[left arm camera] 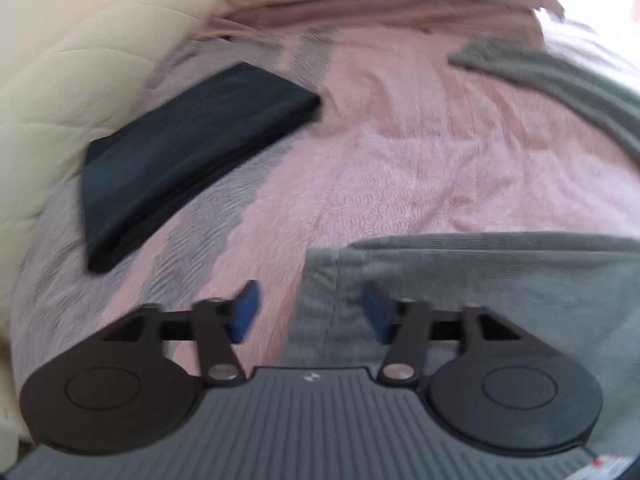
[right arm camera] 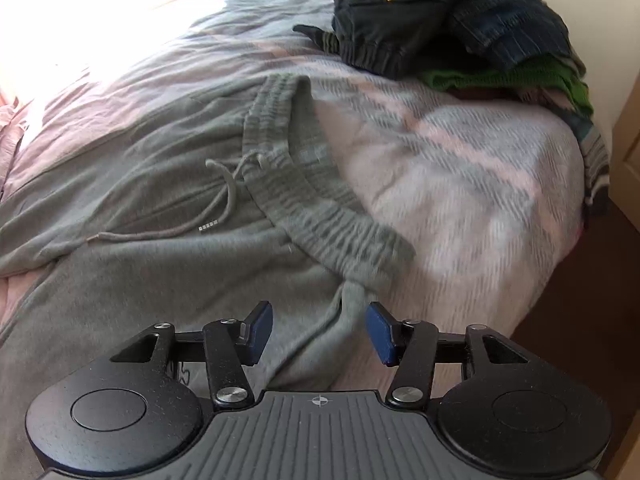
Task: Organize objects
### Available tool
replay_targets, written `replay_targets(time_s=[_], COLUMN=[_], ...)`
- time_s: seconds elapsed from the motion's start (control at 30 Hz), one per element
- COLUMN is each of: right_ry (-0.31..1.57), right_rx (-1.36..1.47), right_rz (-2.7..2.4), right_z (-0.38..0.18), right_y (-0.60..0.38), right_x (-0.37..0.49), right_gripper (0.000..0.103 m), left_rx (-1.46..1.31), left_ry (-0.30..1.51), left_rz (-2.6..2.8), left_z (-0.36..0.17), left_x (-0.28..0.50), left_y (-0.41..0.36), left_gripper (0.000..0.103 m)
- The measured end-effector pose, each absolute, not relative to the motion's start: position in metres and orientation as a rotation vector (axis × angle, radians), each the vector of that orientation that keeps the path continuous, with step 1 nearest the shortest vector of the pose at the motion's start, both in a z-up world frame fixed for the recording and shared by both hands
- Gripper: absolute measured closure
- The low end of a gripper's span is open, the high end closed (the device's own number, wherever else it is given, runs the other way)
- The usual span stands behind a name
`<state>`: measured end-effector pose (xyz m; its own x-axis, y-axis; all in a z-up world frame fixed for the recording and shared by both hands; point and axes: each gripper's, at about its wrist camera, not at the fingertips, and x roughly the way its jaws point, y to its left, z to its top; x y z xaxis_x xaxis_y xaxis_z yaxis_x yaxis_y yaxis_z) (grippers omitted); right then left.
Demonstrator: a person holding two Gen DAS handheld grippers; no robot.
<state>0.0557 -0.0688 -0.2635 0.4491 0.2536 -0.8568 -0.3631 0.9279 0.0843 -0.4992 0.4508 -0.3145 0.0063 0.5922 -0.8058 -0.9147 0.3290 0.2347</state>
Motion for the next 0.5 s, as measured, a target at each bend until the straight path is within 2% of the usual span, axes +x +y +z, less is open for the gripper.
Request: replay_targets(time_s=[0.03, 0.07, 0.1, 0.17, 0.27, 0.37, 0.43, 0.47, 0.5], right_ry=[1.04, 1.039, 1.036, 1.033, 1.009, 1.003, 0.998, 0.987, 0.977], right_rx=[-0.117, -0.114, -0.114, -0.13, -0.153, -0.154, -0.195, -0.225, -0.249], right_rz=[0.366, 0.353, 0.346, 0.334, 0.323, 0.359, 0.395, 0.417, 0.447], right_z=[-0.265, -0.265, -0.265, -0.265, -0.264, -0.259, -0.258, -0.258, -0.258], right_y=[-0.068, -0.068, -0.066, -0.058, -0.042, -0.026, -0.015, -0.009, -0.003], right_x=[0.053, 0.048, 0.045, 0.038, 0.027, 0.014, 0.003, -0.005, -0.011], right_gripper=[0.054, 0.054, 0.054, 0.054, 0.054, 0.054, 0.054, 0.054, 0.054], left_rx=[-0.421, -0.453, -0.489, -0.425, -0.321, -0.396, -0.366, -0.331, -0.3], left_ry=[1.002, 1.009, 1.006, 1.016, 0.976, 0.983, 1.042, 1.071, 1.081], left_rz=[1.208, 1.173, 1.118, 1.087, 1.094, 1.089, 1.108, 1.136, 1.175], left_z=[-0.322, -0.329, -0.335, -0.337, -0.328, -0.331, -0.327, -0.323, -0.317], left_x=[-0.499, -0.498, -0.499, -0.496, -0.503, -0.51, -0.5, -0.494, -0.492], left_y=[0.46, 0.469, 0.475, 0.473, 0.467, 0.48, 0.483, 0.481, 0.478], left_gripper=[0.036, 0.046, 0.07, 0.078, 0.077, 0.075, 0.067, 0.053, 0.044])
